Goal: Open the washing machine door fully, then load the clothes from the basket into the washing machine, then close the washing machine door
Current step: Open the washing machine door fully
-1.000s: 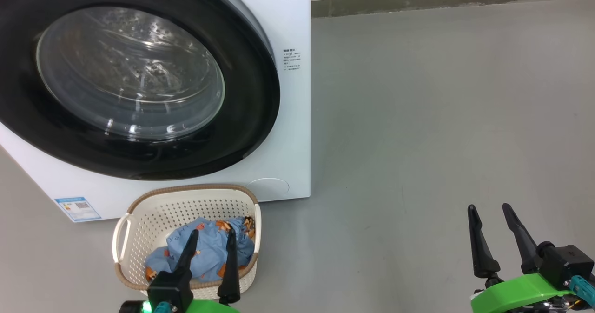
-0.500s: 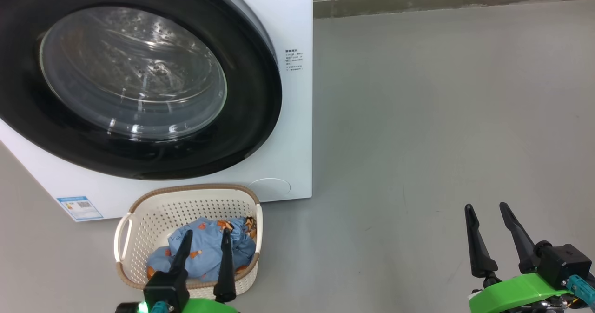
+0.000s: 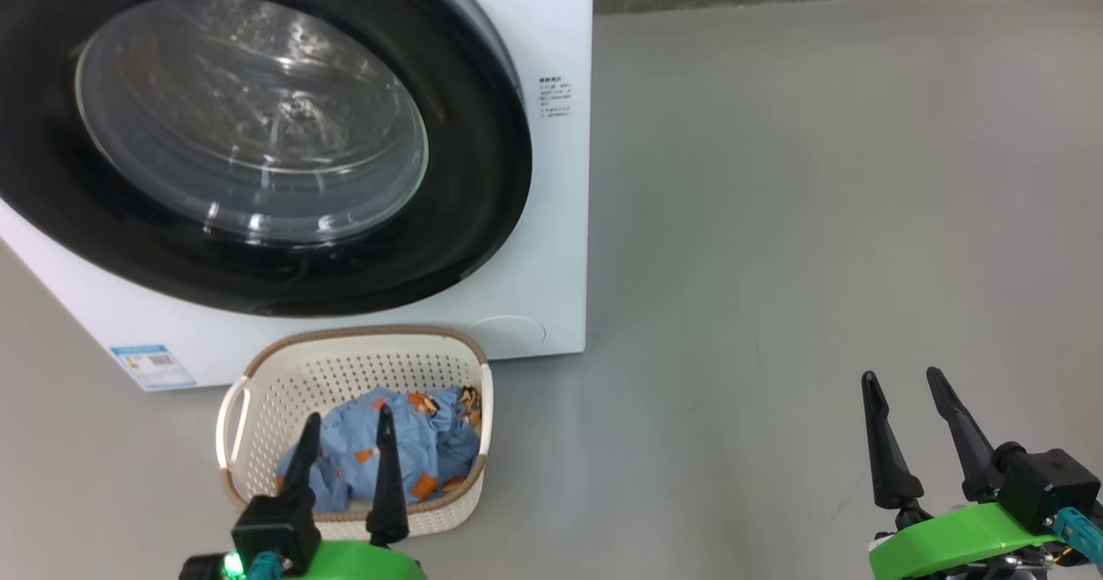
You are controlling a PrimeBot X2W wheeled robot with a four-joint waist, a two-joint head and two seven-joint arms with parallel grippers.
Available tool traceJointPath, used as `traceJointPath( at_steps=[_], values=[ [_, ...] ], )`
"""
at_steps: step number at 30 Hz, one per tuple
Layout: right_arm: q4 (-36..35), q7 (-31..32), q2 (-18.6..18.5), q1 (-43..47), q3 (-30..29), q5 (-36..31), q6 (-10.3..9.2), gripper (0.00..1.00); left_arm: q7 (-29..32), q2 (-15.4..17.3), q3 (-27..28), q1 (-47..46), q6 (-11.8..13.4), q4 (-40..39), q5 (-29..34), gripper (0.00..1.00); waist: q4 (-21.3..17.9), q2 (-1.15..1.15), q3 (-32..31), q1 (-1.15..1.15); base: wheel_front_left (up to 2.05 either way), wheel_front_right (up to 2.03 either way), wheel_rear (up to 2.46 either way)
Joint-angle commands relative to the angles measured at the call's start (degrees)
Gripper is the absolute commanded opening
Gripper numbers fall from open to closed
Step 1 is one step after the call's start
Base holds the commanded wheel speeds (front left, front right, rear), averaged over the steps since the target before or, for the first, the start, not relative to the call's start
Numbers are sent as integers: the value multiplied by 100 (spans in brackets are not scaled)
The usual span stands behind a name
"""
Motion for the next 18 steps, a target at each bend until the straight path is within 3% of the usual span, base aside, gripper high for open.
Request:
traceJointPath(
  at_steps=[1,3,4,5,11,16,18],
  values=[
    [-189,-55,-54,-144,152,-44,9,100,-38,29,239,-168,51,-192,55,100,50,0,107,0,0,0,0],
    [-210,-42,-54,-181,193,-21,9,100,-38,29,287,-198,66,-222,65,100,84,0,217,0,0,0,0],
    [-227,-37,-54,-205,228,-19,9,37,-38,29,316,-212,78,-233,71,100,99,0,273,0,0,0,0],
    [-246,-34,-54,-230,262,2,9,0,-38,29,343,-226,86,-244,73,100,115,0,331,0,0,0,0],
    [-339,123,-54,-520,317,726,9,0,-38,29,410,-348,145,-328,104,100,241,0,729,0,0,0,0],
    [-451,631,-234,-1076,235,2074,9,0,-38,29,422,-504,205,-400,104,100,375,0,1120,0,0,0,0],
    [-471,1115,-375,-1518,98,3056,9,0,-38,29,383,-611,245,-443,89,100,468,0,1349,0,0,0,0]
  ],
)
